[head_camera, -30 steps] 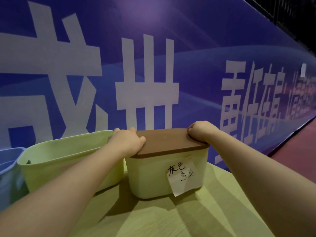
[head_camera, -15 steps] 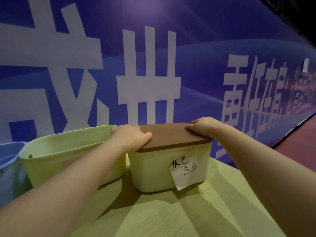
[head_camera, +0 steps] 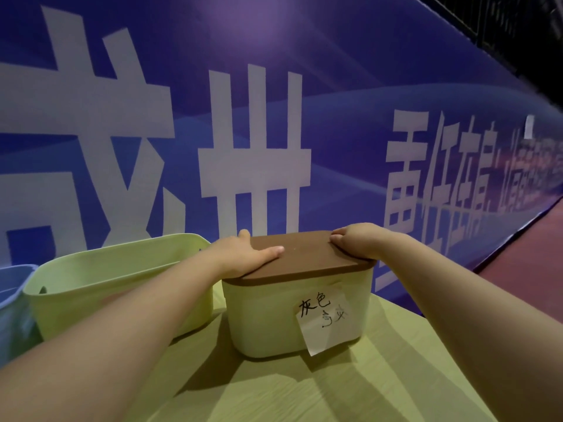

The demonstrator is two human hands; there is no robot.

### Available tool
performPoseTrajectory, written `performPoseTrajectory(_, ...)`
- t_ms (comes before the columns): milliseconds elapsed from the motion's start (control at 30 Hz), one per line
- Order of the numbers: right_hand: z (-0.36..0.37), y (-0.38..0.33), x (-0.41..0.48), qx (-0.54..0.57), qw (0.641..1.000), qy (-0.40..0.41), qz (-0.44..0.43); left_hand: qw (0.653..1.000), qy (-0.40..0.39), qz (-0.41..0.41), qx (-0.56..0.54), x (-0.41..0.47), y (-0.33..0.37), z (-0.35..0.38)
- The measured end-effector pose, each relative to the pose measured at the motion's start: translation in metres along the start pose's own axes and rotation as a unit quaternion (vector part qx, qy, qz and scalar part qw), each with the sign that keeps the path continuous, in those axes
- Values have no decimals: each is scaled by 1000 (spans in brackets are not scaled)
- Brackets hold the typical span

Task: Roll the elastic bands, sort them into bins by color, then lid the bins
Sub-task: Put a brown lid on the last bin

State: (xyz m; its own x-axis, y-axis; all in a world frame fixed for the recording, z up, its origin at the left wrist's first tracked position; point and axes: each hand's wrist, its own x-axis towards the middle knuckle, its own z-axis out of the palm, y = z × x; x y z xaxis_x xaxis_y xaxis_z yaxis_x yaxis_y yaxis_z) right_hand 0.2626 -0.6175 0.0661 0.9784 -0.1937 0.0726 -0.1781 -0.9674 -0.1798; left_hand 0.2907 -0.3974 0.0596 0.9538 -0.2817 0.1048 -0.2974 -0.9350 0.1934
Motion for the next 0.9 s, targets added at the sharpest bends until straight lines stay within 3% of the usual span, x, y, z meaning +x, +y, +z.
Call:
performPoseTrajectory(400, 7, 4, -1, 159, 987, 10, 19, 999, -19, 21, 29, 2, 0, 2)
performPoseTrajectory(900, 10, 2, -4, 110, 993, 48, 22, 998, -28, 23, 56, 0, 2, 3)
